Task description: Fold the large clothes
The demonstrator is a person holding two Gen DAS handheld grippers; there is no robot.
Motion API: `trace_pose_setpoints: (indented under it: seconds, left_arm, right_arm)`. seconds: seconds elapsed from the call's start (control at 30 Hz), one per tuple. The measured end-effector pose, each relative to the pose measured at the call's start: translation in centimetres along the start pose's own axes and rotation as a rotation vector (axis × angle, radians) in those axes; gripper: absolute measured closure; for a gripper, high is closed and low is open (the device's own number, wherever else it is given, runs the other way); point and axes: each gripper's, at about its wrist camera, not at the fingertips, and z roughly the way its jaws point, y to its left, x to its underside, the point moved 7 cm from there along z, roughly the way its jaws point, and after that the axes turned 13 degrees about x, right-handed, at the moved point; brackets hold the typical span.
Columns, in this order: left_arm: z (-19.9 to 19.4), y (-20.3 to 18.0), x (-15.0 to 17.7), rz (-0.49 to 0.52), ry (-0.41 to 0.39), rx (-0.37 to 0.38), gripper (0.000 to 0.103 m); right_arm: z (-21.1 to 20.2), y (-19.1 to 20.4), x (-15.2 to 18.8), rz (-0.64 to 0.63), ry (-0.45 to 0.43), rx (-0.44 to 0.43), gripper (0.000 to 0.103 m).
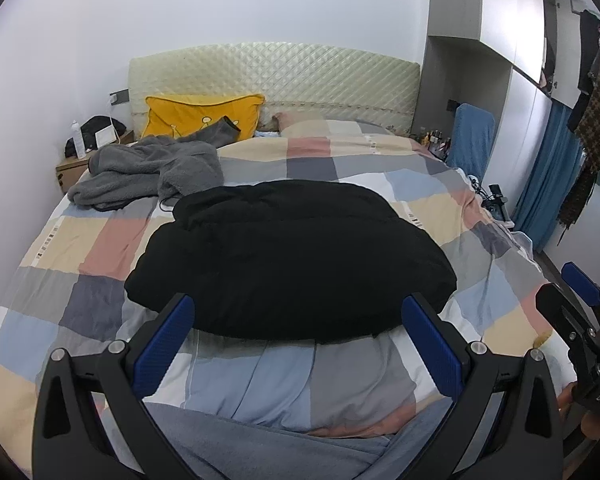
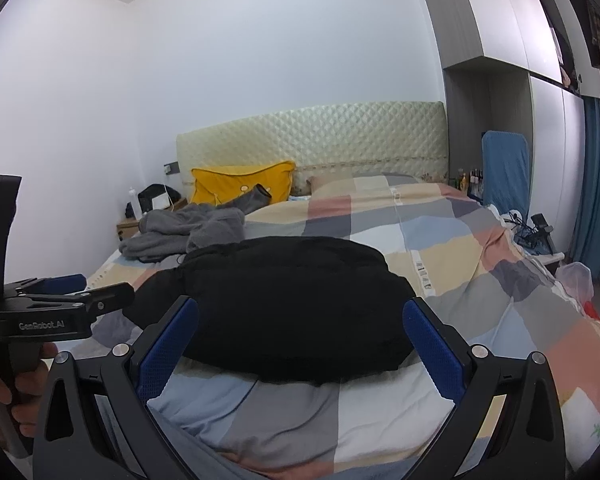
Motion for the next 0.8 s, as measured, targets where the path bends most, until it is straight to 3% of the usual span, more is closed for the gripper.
trace_pose_setpoints:
  seconds: [0.8]
  left_arm:
    - [0.4, 1.3, 1.3, -0.032, 0.01, -0.039, 0.0]
  right_arm:
    - [1.1, 0.5, 0.9, 0.009, 0.034, 0.004, 0.0]
